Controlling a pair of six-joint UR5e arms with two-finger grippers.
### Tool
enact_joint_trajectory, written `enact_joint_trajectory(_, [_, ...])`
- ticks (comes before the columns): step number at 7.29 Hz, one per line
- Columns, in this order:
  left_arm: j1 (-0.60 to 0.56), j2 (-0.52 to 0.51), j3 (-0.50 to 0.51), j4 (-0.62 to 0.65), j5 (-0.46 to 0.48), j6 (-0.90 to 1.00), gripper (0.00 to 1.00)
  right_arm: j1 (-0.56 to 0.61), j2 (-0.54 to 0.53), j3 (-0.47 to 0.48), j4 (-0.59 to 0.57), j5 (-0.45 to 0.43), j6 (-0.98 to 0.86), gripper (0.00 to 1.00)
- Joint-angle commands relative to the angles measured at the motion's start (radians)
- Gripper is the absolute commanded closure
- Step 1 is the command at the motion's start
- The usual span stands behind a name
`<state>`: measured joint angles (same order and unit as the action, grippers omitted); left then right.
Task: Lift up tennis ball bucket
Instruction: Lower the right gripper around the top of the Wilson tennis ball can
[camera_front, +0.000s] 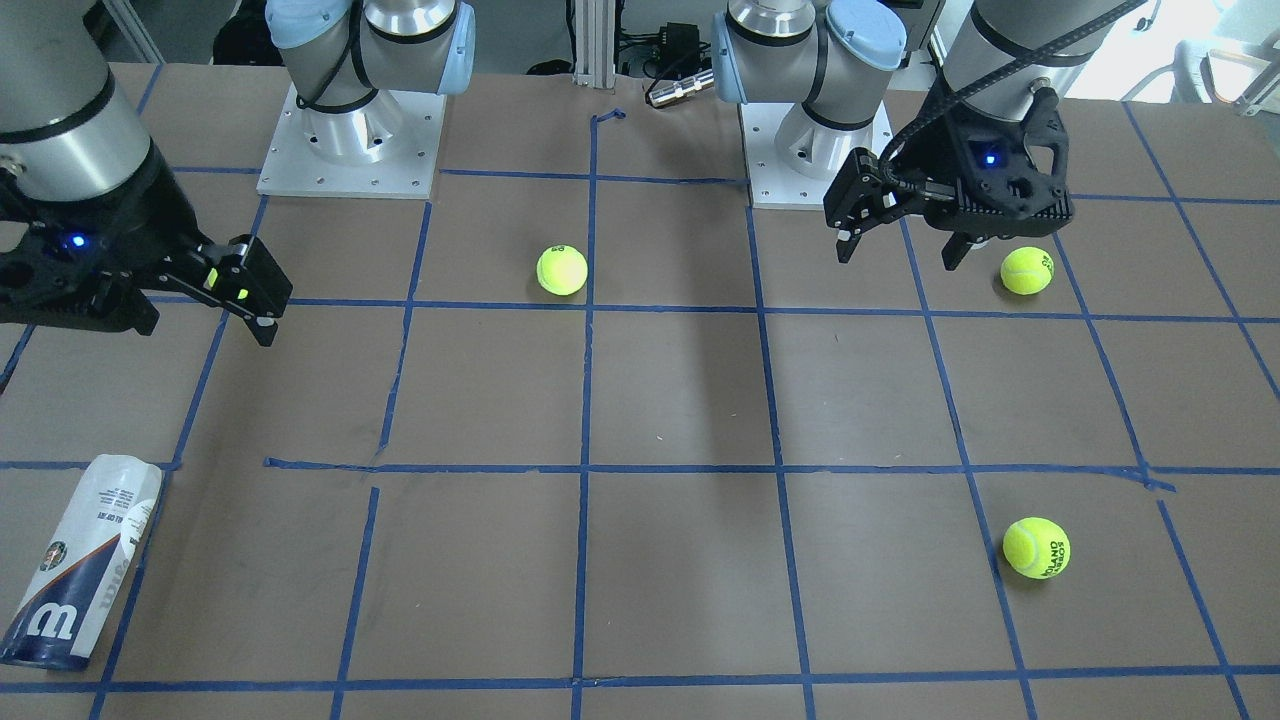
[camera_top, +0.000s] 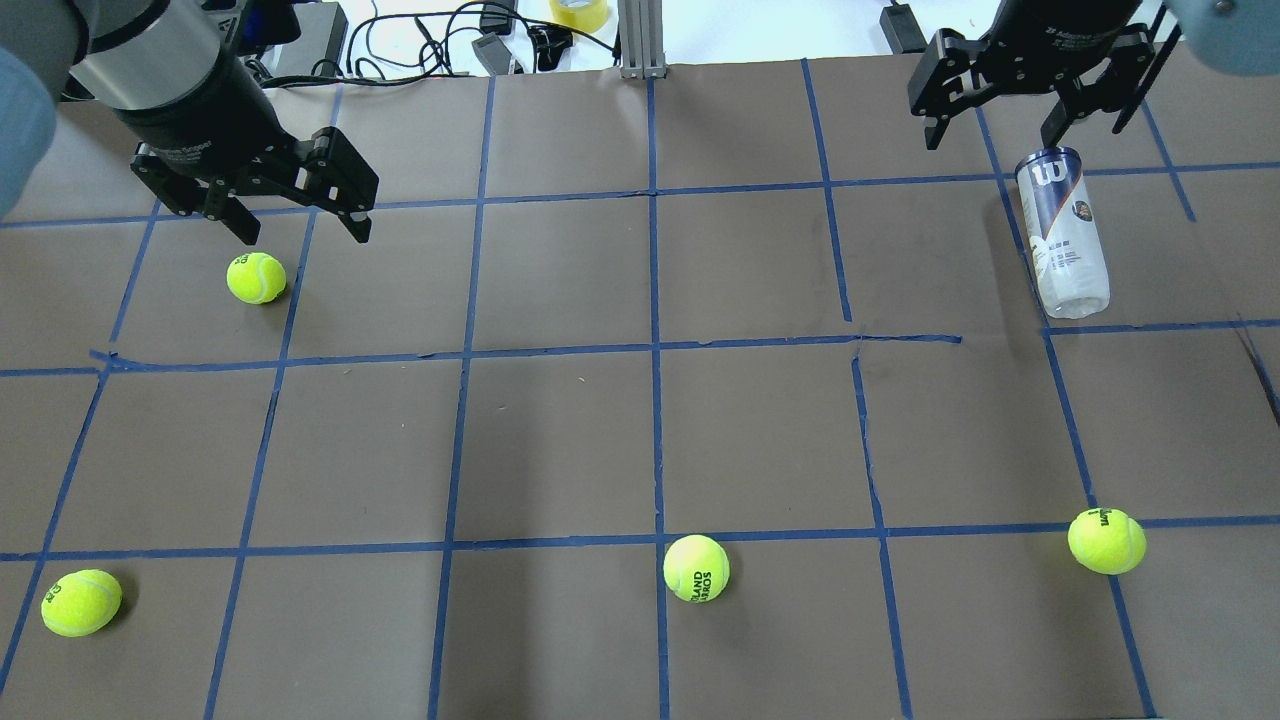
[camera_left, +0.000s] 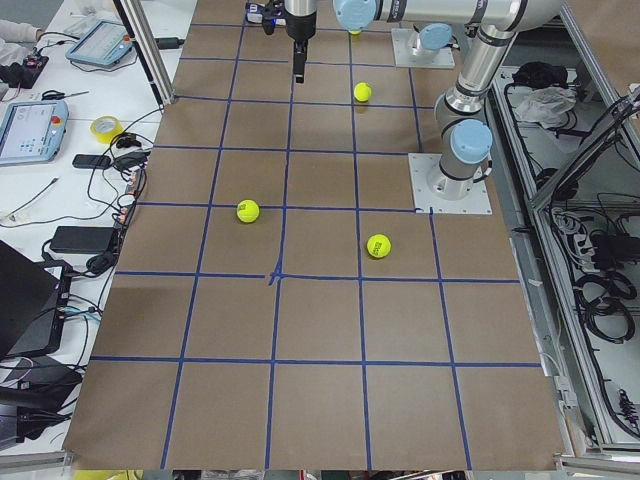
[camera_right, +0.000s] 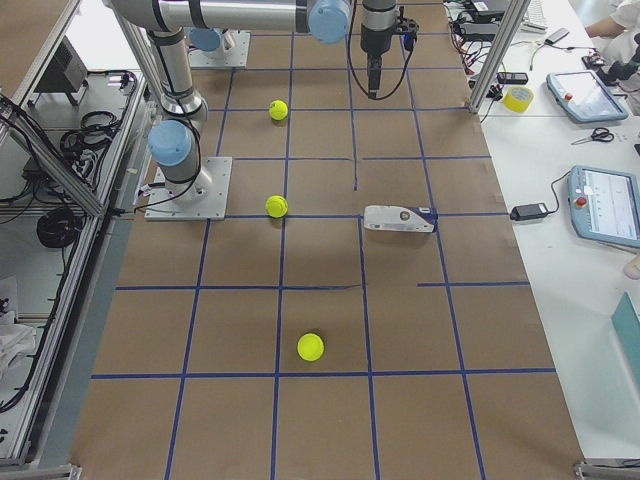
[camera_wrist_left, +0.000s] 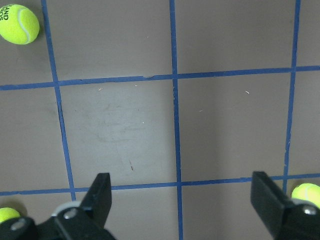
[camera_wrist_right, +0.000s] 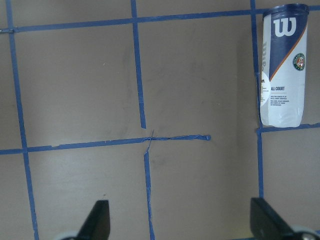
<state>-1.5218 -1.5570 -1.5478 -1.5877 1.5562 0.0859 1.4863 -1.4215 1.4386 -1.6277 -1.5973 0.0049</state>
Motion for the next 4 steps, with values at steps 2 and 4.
enact_joint_trajectory(2, [0.0, 0.0, 0.0, 0.0, -0.001, 0.0, 0.0, -0.182, 0.186, 0.0, -0.104, 0.0, -0.06, 0.0])
enact_joint_trajectory(4, [0.0, -0.006, 0.0, 0.009, -0.005, -0.003, 0.0, -0.234, 0.283, 0.0, -0.2, -0.018, -0.094, 0.0])
